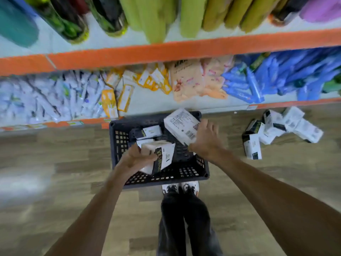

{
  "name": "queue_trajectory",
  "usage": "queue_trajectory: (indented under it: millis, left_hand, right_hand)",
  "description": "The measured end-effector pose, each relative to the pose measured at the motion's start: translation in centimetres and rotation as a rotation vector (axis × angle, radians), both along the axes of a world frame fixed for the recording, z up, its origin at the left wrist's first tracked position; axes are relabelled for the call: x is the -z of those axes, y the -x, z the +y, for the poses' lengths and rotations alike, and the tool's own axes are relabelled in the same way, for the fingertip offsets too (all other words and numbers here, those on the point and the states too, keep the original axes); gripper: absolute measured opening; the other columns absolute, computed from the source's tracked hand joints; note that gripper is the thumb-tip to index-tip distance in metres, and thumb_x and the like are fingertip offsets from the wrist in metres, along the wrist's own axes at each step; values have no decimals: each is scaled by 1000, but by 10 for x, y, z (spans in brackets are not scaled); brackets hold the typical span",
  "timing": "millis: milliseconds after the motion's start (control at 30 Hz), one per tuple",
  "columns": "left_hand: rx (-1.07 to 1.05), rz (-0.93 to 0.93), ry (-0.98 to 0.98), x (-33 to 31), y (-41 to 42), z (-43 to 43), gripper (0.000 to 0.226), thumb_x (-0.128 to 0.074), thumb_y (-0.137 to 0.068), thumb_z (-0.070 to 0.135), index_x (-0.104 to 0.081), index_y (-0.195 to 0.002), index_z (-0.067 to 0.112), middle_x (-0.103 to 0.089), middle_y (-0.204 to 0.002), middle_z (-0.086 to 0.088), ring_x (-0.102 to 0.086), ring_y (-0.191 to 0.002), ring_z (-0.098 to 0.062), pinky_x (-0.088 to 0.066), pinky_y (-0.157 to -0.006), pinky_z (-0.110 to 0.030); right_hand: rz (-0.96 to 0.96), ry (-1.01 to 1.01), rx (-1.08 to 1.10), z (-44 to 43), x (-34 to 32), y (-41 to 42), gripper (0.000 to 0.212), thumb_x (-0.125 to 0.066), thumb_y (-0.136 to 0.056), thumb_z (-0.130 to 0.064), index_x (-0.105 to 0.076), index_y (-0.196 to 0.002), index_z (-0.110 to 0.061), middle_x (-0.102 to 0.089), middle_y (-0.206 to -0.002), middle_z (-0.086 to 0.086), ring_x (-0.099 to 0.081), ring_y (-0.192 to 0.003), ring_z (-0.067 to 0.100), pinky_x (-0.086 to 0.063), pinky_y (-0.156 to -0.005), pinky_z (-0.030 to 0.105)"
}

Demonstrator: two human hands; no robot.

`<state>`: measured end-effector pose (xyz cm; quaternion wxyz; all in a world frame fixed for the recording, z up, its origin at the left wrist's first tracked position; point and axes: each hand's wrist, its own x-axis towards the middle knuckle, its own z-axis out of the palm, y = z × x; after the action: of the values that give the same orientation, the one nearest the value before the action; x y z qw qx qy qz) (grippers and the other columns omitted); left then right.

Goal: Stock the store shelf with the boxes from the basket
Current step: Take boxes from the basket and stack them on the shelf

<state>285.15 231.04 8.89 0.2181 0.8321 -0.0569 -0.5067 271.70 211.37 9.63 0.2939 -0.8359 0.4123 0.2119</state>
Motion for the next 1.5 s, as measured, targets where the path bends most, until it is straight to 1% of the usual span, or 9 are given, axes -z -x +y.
queue_trajectory:
  millis: [200,433,567,667,900,1033,1167,1300,1500]
  left_hand:
    - [-85,-21,129,-203,-19,-23,16,-74,-82,23,-62,-80,13,-56,-74,2,-53,-74,-8,-36,-58,-15]
    - [61,-109,183,-365,-31,-40,36,-70,-86,34,-58,-100,3,-59,-93,-7,-57,-87,-22,-42,-80,-32]
    - [130,-184,194,-430,-49,-48,31,-68,-86,35,-46,-72,18,-46,-75,6,-45,-72,-9,-32,-55,-19]
    - [181,-212,248,-476,-61,-57,26,-64,-90,38,-49,-84,17,-45,-81,6,-45,-79,-8,-31,-58,-21]
    - [250,-171,328,-553,-67,-74,33,-59,-89,28,-39,-67,14,-32,-69,-13,-35,-64,-23,-29,-62,-30]
    - [320,-155,396,-586,-73,-86,47,-55,-91,32,-35,-51,17,-37,-42,3,-36,-37,-9,-28,-45,-18]
    - [259,-176,426,-597,-80,-108,33,-62,-74,44,-46,-67,17,-43,-64,-7,-41,-62,-18,-36,-57,-24]
    - [260,-161,469,-599,-78,-144,45,-64,-70,58,-46,-53,20,-40,-50,1,-40,-43,-12,-36,-45,-19]
    - [154,-119,552,-593,-56,-226,54,-63,-71,61,-68,-86,10,-72,-83,-6,-68,-76,-19,-53,-71,-30]
  right_hand:
    - [-110,121,-81,-24,-197,-7,94,-79,-67,-35,-25,-137,-7,-41,-128,10,-37,-118,27,-42,-97,37]
    - [-238,205,-164,-44,-359,-11,85,-78,-70,-35,-29,-134,-6,-39,-131,10,-35,-123,29,-38,-101,36]
    - [-273,214,-182,-55,-428,-11,93,-77,-67,-40,-25,-139,-11,-36,-135,7,-30,-129,28,-39,-102,40]
    - [-302,218,-206,-68,-475,-9,96,-77,-66,-37,-22,-141,-15,-36,-130,5,-32,-129,31,-41,-98,40]
    - [-240,155,-323,-110,-572,-9,73,-72,-76,-45,-32,-133,-21,-44,-134,6,-44,-106,20,-42,-87,34]
    - [-244,173,-283,-132,-616,-4,75,-71,-79,-40,-32,-140,-18,-44,-138,6,-48,-117,24,-44,-99,36]
    - [-301,159,-221,-161,-650,15,62,-69,-80,-34,-41,-133,-21,-47,-132,-2,-49,-113,16,-39,-87,24]
    - [-479,96,-78,-198,-661,42,48,-74,-78,-31,-51,-120,-25,-52,-124,-2,-53,-111,14,-43,-95,28]
    - [-602,84,43,-264,-646,70,59,-73,-61,-48,-51,-113,-34,-51,-120,-7,-53,-105,8,-44,-87,25]
